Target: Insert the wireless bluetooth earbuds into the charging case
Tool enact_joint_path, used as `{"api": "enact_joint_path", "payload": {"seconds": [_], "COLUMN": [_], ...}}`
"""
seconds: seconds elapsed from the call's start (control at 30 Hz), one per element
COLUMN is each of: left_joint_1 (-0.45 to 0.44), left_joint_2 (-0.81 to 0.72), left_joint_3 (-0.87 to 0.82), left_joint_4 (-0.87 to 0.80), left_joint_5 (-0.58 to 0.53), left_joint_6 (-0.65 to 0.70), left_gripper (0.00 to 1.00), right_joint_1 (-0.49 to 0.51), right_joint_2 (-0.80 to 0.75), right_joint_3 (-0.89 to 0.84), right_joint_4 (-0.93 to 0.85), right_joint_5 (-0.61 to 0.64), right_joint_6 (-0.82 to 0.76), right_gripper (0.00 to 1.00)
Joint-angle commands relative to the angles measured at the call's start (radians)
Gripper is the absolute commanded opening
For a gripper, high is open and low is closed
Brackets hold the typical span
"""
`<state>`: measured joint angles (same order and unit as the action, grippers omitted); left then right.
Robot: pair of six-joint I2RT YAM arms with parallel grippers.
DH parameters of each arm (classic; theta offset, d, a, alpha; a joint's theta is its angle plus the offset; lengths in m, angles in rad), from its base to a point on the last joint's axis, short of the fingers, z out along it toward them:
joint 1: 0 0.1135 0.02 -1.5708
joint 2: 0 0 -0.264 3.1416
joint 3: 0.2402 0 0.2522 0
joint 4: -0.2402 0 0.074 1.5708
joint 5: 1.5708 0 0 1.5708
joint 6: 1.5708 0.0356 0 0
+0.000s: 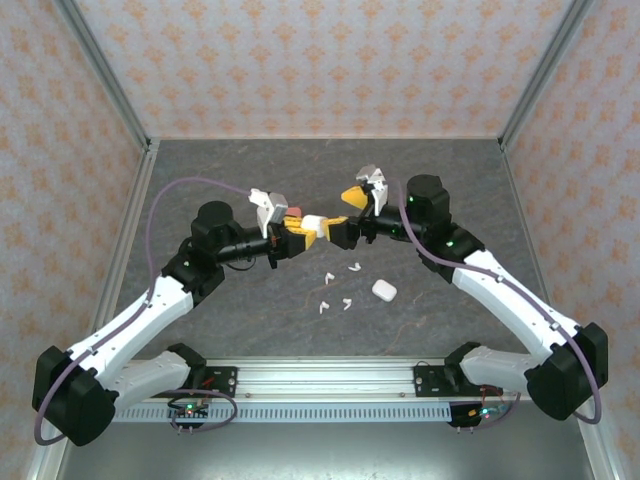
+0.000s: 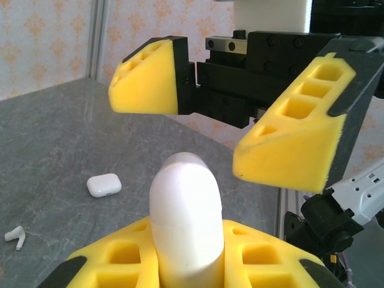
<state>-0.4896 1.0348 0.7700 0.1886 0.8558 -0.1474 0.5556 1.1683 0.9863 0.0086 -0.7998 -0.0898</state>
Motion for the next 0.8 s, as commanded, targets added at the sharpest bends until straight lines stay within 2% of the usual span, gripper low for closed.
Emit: {"api": "enact_joint_path", "payload": {"seconds": [0.0,0.37,0.77], "left_joint_1": [-0.007,-0.014,-0.017], "left_joint_2": [-0.004,-0.009,-0.020], "left_joint_3": [0.046,0.046,0.039], "left_joint_4": [0.007,-0.009,-0.023], "left_joint_5": [0.005,0.021,0.011], "left_joint_6": [0.027,0.041,0.054], "left_gripper": [0.13,0.12,0.12], "right_joint_1": [0.005,-0.005,-0.016], "right_joint_2": [0.008,0.047,0.099], "right_joint_3": [0.043,0.088,0.151], "right_joint_4": [-0.019,-0.065,-0.118], "right_joint_5": [0.023,0.084,0.077], "right_joint_6": [-0.018,0.003,0.026], "right_gripper": [1.00,0.99,0.99]}}
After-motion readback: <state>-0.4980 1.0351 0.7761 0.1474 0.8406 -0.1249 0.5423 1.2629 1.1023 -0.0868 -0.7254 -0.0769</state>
